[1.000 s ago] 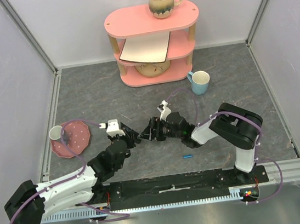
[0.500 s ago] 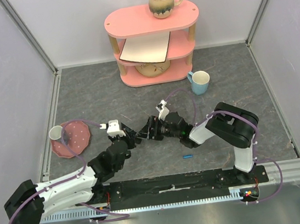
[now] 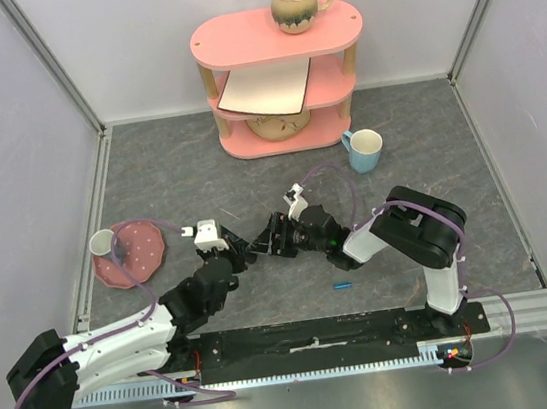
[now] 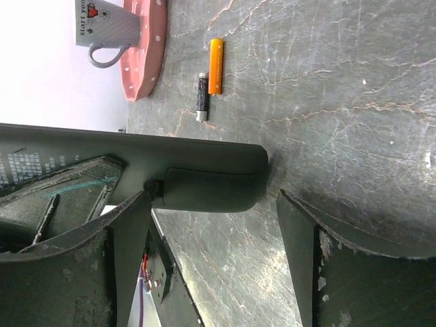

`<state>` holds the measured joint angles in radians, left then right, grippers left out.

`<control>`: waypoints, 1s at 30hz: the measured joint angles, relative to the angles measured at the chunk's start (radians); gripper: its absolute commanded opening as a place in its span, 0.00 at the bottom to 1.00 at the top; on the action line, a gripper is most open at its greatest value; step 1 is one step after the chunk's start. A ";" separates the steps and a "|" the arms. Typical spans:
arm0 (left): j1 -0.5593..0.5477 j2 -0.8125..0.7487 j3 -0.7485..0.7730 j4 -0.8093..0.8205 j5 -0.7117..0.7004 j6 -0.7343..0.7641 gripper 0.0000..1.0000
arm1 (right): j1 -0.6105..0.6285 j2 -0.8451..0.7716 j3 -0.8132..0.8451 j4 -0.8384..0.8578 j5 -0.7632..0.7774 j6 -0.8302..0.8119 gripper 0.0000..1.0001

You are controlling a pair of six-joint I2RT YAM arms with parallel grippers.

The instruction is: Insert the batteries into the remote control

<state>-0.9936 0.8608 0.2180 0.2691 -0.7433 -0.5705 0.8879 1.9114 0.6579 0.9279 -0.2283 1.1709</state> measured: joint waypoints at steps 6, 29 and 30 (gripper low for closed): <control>-0.002 0.000 0.000 -0.003 -0.014 0.000 0.02 | -0.003 0.017 0.000 0.006 0.000 0.020 0.81; -0.012 0.000 0.000 -0.004 -0.016 0.000 0.02 | -0.008 0.022 -0.001 0.055 0.008 0.042 0.82; -0.012 0.000 0.000 -0.004 -0.016 -0.001 0.02 | -0.008 0.022 -0.001 0.055 0.008 0.042 0.82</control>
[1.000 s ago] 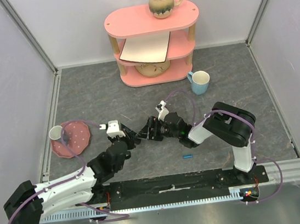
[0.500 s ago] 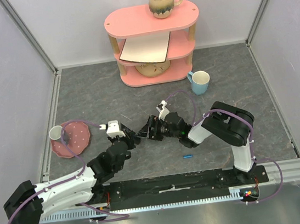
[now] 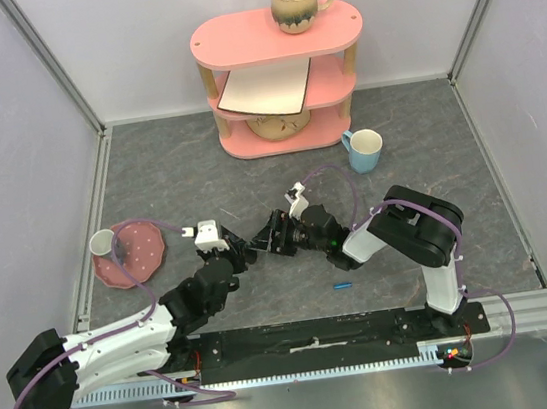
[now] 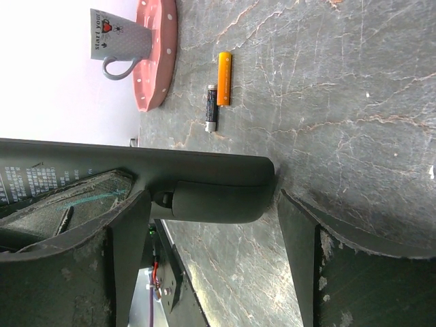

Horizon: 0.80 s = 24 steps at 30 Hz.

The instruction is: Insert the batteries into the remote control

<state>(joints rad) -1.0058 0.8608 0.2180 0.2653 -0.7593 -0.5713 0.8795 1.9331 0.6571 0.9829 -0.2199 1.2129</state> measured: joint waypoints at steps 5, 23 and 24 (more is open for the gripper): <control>-0.002 0.000 0.000 0.000 -0.002 0.000 0.02 | 0.000 0.000 0.000 0.000 0.004 0.002 0.81; -0.009 0.000 -0.002 -0.002 -0.017 -0.011 0.02 | -0.006 0.019 0.000 -0.003 0.009 0.007 0.80; -0.010 0.000 -0.002 -0.002 -0.017 -0.011 0.02 | -0.006 0.019 0.000 -0.003 0.008 0.007 0.81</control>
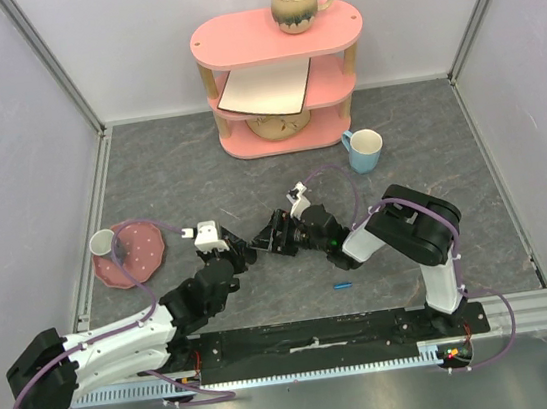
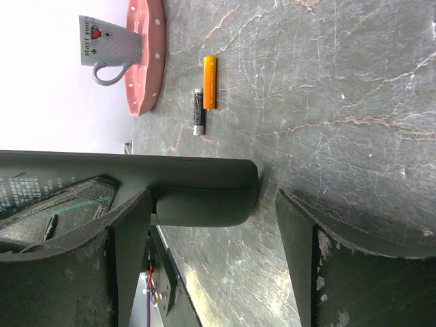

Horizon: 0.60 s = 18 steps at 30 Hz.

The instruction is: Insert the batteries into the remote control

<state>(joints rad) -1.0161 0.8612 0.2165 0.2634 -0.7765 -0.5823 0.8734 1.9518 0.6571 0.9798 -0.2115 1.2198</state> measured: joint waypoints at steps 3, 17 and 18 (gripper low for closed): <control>-0.002 0.001 0.000 0.000 -0.003 -0.001 0.02 | 0.000 0.000 0.000 0.000 0.000 -0.001 0.81; -0.012 0.026 0.000 0.018 -0.025 -0.005 0.02 | 0.011 -0.018 0.005 -0.031 0.011 -0.026 0.83; -0.012 0.028 0.000 0.020 -0.026 -0.005 0.02 | 0.011 -0.019 0.006 -0.034 0.013 -0.028 0.83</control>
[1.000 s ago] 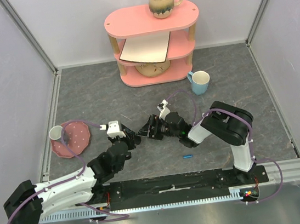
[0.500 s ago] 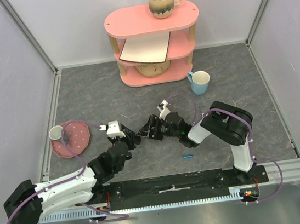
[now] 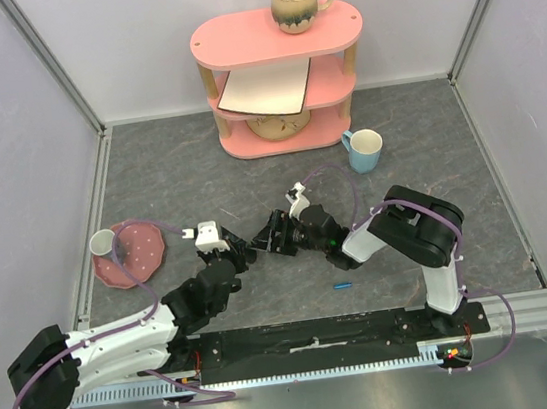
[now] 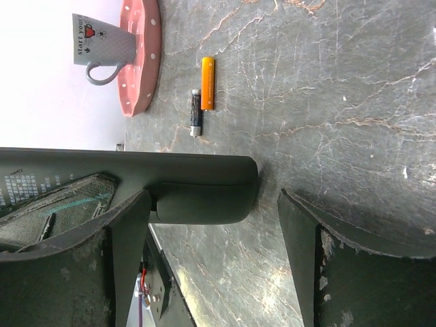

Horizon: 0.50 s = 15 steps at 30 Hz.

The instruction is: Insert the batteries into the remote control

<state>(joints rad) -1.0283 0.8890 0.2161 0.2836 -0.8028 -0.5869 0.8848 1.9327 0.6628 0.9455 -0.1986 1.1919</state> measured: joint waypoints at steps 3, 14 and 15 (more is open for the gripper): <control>-0.001 0.003 0.000 0.003 -0.005 -0.001 0.02 | 0.002 -0.003 0.002 -0.008 0.006 -0.007 0.84; -0.002 0.003 0.000 0.002 -0.031 -0.002 0.02 | 0.009 -0.011 0.039 -0.071 0.013 -0.033 0.79; -0.002 0.003 0.000 0.002 -0.035 -0.002 0.02 | 0.010 -0.011 0.044 -0.079 0.014 -0.036 0.79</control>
<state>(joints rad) -1.0298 0.8921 0.2161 0.2855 -0.8379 -0.5884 0.8948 1.9221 0.7071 0.8661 -0.1844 1.1561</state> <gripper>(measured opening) 0.231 0.804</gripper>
